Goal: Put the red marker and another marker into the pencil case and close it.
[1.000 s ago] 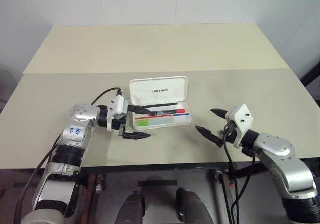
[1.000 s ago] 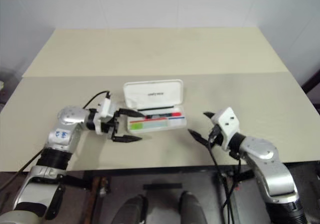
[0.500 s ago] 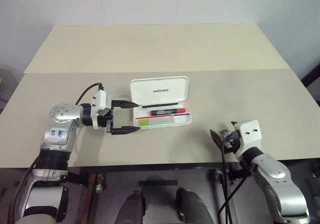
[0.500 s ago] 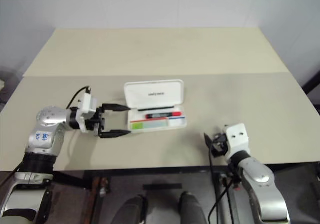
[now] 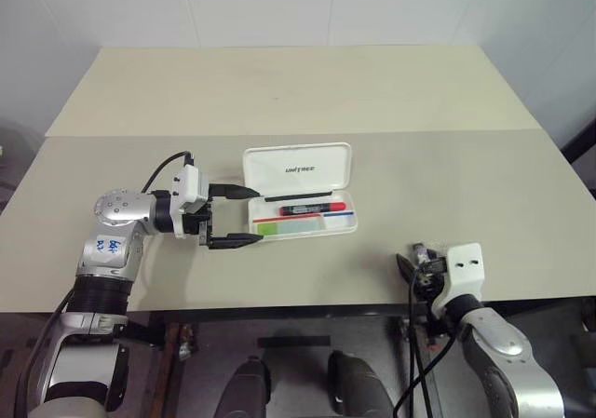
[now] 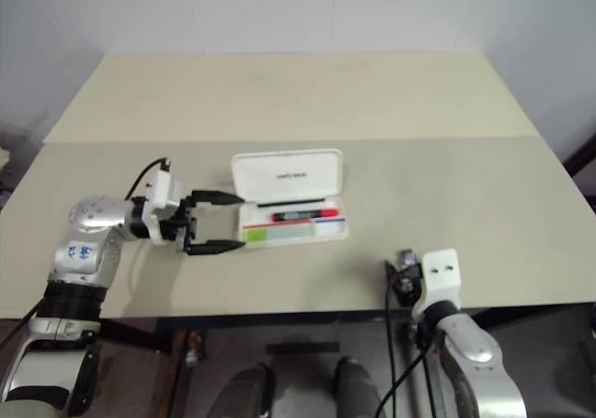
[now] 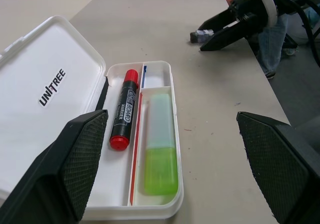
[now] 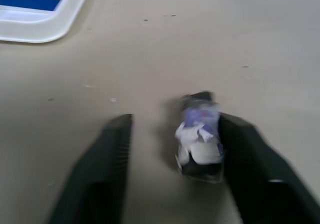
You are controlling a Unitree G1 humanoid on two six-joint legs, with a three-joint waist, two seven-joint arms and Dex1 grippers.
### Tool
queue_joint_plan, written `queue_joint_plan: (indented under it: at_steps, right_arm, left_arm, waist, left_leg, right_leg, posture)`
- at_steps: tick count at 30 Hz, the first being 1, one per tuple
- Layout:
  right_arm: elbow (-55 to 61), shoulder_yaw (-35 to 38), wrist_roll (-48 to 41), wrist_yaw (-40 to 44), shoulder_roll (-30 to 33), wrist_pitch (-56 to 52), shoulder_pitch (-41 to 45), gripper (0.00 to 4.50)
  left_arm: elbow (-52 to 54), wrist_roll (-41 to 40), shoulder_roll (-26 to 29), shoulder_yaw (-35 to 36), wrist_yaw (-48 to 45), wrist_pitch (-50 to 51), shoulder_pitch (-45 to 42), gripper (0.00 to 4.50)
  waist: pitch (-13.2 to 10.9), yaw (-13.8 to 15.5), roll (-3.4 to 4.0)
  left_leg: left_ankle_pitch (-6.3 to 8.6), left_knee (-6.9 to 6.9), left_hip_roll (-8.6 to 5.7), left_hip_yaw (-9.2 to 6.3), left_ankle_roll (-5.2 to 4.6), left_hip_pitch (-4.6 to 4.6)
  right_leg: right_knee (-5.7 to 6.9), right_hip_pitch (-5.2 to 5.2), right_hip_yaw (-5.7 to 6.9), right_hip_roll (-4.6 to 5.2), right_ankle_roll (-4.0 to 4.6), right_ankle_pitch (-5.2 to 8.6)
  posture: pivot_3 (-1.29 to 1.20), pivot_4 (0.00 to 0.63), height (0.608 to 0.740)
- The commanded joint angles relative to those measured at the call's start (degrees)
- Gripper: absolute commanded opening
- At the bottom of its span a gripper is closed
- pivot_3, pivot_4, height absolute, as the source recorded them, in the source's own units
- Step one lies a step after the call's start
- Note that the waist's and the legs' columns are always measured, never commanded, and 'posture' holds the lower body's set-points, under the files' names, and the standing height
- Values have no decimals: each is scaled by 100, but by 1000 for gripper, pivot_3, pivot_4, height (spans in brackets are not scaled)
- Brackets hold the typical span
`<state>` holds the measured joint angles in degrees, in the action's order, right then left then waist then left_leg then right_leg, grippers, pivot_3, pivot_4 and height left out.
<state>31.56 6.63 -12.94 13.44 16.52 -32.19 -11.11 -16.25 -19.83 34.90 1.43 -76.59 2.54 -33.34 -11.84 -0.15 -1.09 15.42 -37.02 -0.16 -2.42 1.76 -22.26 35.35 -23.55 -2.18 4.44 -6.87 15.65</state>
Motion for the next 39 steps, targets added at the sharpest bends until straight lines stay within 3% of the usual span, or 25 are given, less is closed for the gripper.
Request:
queue_joint_plan:
  at_steps: [1, 3, 4, 12, 18, 21, 26, 33, 39]
  right_arm:
    - [105, 43, -87, 43, -32, 101, 36, 1276]
    - [79, 52, -171, 118, -32, 102, 121, 469]
    - [50, -7, -205, 269, 49, 157, 263, 385]
    - [-957, -334, -343, 2227, 1291, 1064, 1792, 385]
    - [-2554, -879, -513, 4458, 1946, 2127, 3344, 385]
    - [-3672, -1289, -322, 5483, 1962, 2883, 4121, 385]
    - [-4990, -1584, -214, 6235, 1618, 3539, 4988, 385]
    - [-6538, -1814, 144, 6661, 1028, 4337, 5818, 385]
    - [-7486, -1754, 375, 6884, 901, 4790, 6217, 385]
  left_arm:
    - [71, -80, 57, 47, -35, -54, -137, 4379]
    - [87, -73, 48, 45, -22, -51, -134, 4379]
    - [101, -75, 49, 54, -13, -53, -119, 4379]
    - [235, -88, 57, 77, 46, -78, 75, 4379]
    - [250, -58, 126, 127, 92, -144, 202, 4379]
    - [337, -65, 170, 154, 146, -131, 287, 4379]
    - [547, -104, 237, 188, 264, -45, 433, 4379]
    - [941, -174, 321, 273, 462, 106, 727, 4379]
    - [1127, -200, 382, 354, 588, 175, 875, 4379]
  waist:
    - [0, -1, 0]
    - [0, -6, 0]
    - [0, -7, 0]
    - [-1, -89, 1]
    - [-2, -151, -1]
    - [-3, -165, -1]
    - [-6, -146, -4]
    - [-7, -165, -3]
    - [-8, -159, -1]
  left_leg:
    - [0, -2, -1, 1, 0, 0]
    - [0, -3, -1, 2, 0, 0]
    - [0, -3, 0, 2, 0, 0]
    - [0, 2, 2, 1, -1, 3]
    - [0, 3, 2, 1, -1, 1]
    - [0, 4, 4, 3, -1, 3]
    - [1, 2, 4, 4, 0, 1]
    - [3, 0, 2, 6, 5, -2]
    - [3, 5, 6, 5, 11, -1]
  right_leg:
    - [-1, 1, -1, 1, -1, -1]
    - [-2, 2, -2, 1, -1, -1]
    - [-1, 1, -1, 1, -1, -1]
    - [2, 0, 3, -3, -1, 0]
    - [-1, 0, 5, -2, -6, -2]
    - [0, -1, 5, -5, -6, -2]
    - [0, -2, 3, -2, -8, -3]
    - [0, -5, 2, 2, -8, -3]
    - [9, -14, 3, 0, -3, 0]
  posture:
    - [0, 150, 740]
    - [0, 150, 740]
    - [0, 150, 740]
    - [0, 150, 740]
    - [0, 150, 740]
    - [0, 150, 740]
    - [0, 150, 740]
    - [0, 150, 740]
    - [0, 150, 740]
